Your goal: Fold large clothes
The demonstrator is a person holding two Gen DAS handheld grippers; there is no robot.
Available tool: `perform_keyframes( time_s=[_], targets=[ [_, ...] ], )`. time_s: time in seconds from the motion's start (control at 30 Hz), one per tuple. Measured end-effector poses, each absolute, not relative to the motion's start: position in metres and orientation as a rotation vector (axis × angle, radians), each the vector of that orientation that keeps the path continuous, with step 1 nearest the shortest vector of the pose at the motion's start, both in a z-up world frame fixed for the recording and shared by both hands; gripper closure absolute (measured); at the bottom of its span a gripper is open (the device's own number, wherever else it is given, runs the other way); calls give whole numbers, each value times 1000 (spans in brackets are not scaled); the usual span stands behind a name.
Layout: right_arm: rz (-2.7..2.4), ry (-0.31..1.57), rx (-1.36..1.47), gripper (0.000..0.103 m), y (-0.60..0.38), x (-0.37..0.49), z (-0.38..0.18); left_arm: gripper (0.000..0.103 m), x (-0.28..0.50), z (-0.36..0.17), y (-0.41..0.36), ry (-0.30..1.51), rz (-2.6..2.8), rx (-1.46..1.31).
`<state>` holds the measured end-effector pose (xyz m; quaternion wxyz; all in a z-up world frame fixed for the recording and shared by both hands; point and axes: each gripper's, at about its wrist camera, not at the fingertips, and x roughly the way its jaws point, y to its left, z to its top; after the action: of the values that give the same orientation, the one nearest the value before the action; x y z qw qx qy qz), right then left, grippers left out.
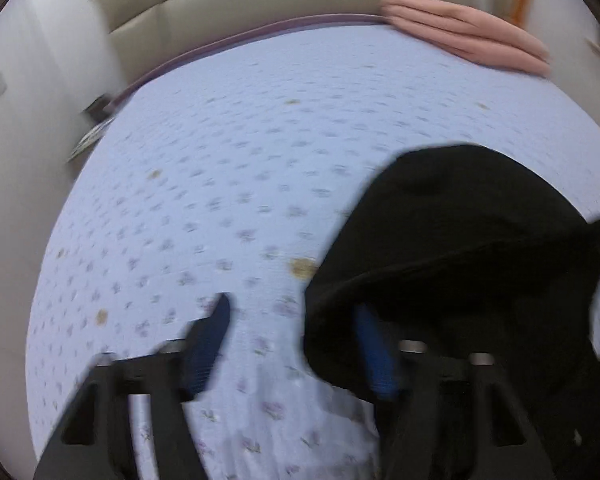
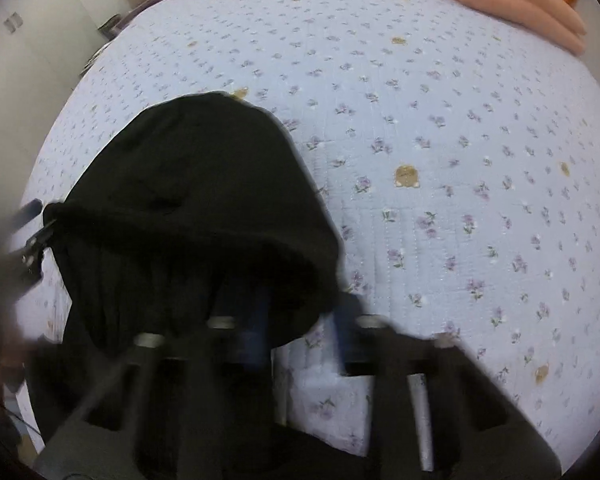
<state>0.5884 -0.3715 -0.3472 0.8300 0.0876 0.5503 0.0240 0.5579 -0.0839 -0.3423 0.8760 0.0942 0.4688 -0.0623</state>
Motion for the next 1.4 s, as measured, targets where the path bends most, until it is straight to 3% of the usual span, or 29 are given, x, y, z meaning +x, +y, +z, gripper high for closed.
perform_keyframes(
  time_s=[0.03, 0.2, 0.37, 0.43, 0.47, 0.57, 0.63, 0.7, 0.83, 1.03, 1.17, 1.4],
  targets=[
    [65, 1146, 211, 100, -376, 584, -340, 67, 558, -338, -76, 985, -152, 138],
    [129, 1039, 186, 98, -383, 551, -308, 62, 531, -296, -30, 892, -257, -80],
    [102, 1201, 169, 98, -379, 571, -374, 67, 542, -371, -35, 1124, -202, 23],
    [106, 1276, 220, 84, -388, 571, -397, 66, 541, -394, -33, 1186, -226, 20],
    [113, 1266, 242, 84, -391, 568, -394, 66, 534, -391, -30, 1166, -233, 17],
    [134, 1226, 241, 76, -402, 555, -367, 64, 518, -363, -21, 1104, -286, 5],
    [174, 1188, 254, 64, -408, 544, -342, 54, 508, -343, -15, 1070, -331, 2],
    [183, 1142, 250, 55, -409, 540, -322, 51, 501, -320, -12, 1006, -365, 1],
    [192, 1074, 269, 51, -397, 556, -301, 38, 520, -284, -17, 906, -389, -100],
    [150, 1201, 217, 51, -381, 584, -351, 39, 569, -343, -63, 1073, -374, 29],
    [201, 1284, 201, 49, -380, 569, -387, 37, 557, -392, -64, 1159, -423, 74],
    [295, 1269, 266, 46, -394, 564, -378, 37, 564, -367, -51, 1130, -458, -9]
  ],
)
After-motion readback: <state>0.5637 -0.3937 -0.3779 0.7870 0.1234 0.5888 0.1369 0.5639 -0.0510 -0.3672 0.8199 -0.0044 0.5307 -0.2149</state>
